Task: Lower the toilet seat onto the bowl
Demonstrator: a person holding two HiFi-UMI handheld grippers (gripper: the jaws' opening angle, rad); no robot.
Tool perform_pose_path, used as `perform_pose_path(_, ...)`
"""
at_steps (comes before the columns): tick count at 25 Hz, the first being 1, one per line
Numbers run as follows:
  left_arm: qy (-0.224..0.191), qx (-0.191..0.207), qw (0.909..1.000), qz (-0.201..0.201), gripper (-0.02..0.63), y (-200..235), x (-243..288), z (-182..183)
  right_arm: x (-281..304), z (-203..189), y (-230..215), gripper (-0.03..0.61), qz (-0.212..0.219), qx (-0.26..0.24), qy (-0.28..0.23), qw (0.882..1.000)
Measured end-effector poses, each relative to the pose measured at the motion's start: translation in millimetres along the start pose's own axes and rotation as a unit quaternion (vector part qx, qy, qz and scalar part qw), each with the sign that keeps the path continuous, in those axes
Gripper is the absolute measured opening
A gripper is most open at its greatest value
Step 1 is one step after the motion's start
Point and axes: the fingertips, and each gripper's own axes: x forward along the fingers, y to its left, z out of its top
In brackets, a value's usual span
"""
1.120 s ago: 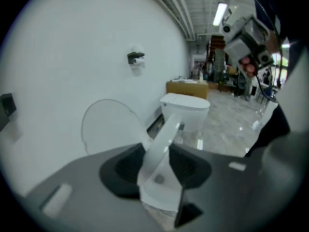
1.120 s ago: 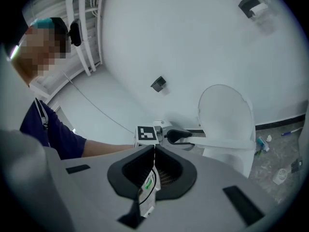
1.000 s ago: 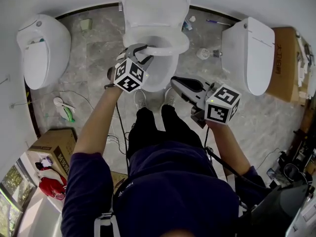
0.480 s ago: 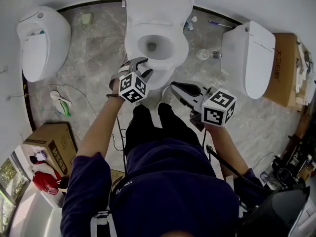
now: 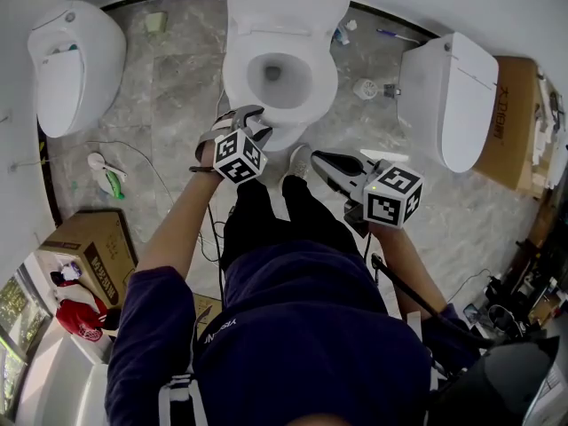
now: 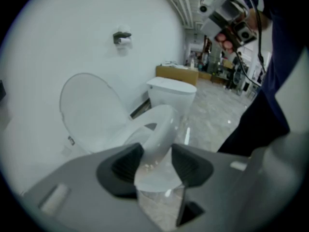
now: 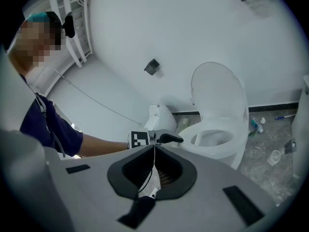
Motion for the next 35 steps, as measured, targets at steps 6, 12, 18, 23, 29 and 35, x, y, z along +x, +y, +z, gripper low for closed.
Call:
perform_pose_path(6, 0.004, -0.017, 0.9994, -0.029, 0.207, -13, 6, -10, -3, -15, -5, 0.009, -0.003, 0.011, 0.012, 1.000)
perform_pose_path(12, 0.004, -0.052, 0.9975, -0.048, 0.207, -24, 11, -19, -6, -22, -13, 0.009, -0.011, 0.021, 0.015, 1.000)
perform_pose_path(18, 0.006, -0.084, 0.9946, -0.060, 0.206, -31, 18, -27, -7, -30, -18, 0.009, -0.015, 0.028, 0.018, 0.999)
perform_pose_path(23, 0.021, -0.105, 0.9919, -0.068, 0.202, -36, 23, -33, -7, -32, -19, 0.009, -0.016, 0.031, 0.018, 0.999)
perform_pose_path(29, 0.046, -0.141, 0.9854, -0.085, 0.201, -43, 31, -41, -5, -31, -20, 0.009, -0.016, 0.032, 0.018, 0.999)
perform_pose_path(35, 0.055, -0.167, 0.9794, -0.099, 0.199, -48, 39, -49, -5, -37, -22, 0.009, -0.015, 0.037, 0.021, 0.999)
